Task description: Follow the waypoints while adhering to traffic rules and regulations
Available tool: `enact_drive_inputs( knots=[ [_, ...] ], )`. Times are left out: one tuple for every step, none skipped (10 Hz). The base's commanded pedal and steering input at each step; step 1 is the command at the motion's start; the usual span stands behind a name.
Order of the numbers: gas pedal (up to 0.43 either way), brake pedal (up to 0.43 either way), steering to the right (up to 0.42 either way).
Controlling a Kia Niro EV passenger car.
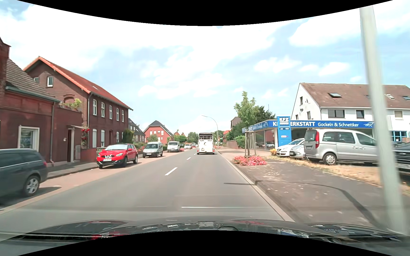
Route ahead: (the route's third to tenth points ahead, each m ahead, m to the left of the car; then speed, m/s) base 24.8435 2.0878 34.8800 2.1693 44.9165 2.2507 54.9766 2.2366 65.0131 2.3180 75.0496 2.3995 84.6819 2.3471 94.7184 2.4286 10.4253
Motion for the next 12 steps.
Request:
enact_drive_inputs(
  knots=[
    [0.15, 0.0, 0.0],
    [0.15, 0.0, 0.0],
    [0.15, 0.0, 0.0],
    [0.15, 0.0, -0.001],
    [0.15, 0.0, -0.007],
    [0.15, 0.0, -0.01],
    [0.15, 0.0, -0.01],
    [0.15, 0.0, -0.01],
    [0.15, 0.0, -0.01],
    [0.15, 0.0, -0.01],
    [0.15, 0.0, -0.009],
    [0.15, 0.0, -0.008]
  ],
)
